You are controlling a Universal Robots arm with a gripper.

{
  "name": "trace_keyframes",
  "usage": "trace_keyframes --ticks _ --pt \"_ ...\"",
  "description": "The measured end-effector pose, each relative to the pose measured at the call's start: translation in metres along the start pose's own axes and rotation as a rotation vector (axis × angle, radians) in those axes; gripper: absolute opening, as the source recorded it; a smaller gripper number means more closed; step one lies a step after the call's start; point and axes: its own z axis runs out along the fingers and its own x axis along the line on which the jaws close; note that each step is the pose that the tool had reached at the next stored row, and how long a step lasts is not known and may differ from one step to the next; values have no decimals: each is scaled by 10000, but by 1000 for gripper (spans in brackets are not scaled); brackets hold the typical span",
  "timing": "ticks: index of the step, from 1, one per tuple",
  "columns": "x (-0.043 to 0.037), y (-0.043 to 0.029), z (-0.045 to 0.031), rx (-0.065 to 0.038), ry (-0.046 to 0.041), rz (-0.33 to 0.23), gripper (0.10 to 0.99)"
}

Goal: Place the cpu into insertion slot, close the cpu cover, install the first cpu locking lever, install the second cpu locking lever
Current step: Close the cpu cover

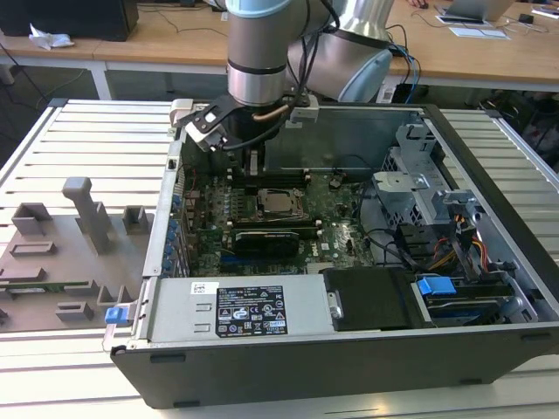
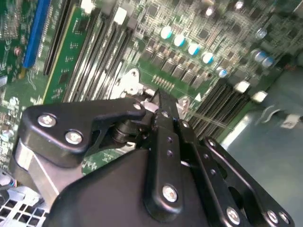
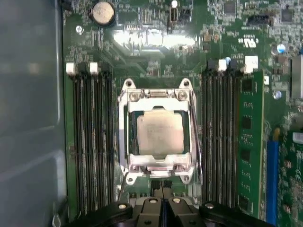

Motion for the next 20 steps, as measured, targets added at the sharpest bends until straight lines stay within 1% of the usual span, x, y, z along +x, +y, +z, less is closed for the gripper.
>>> trace_keyframes --ticks 1,2,6,10,12,13,16,18,20 --pt "1 34 28 2 -2 0 106" --pt "3 38 66 2 -2 1 106" --pt "6 39 153 4 -3 0 106" --pt "6 40 164 5 -6 -5 106" --pt "7 54 162 -1 0 -20 106" --pt "8 80 161 3 0 -22 106" --pt "9 209 159 62 -1 -36 106" --pt "10 289 169 134 -2 -40 106" --pt "10 391 174 213 -13 -44 106"
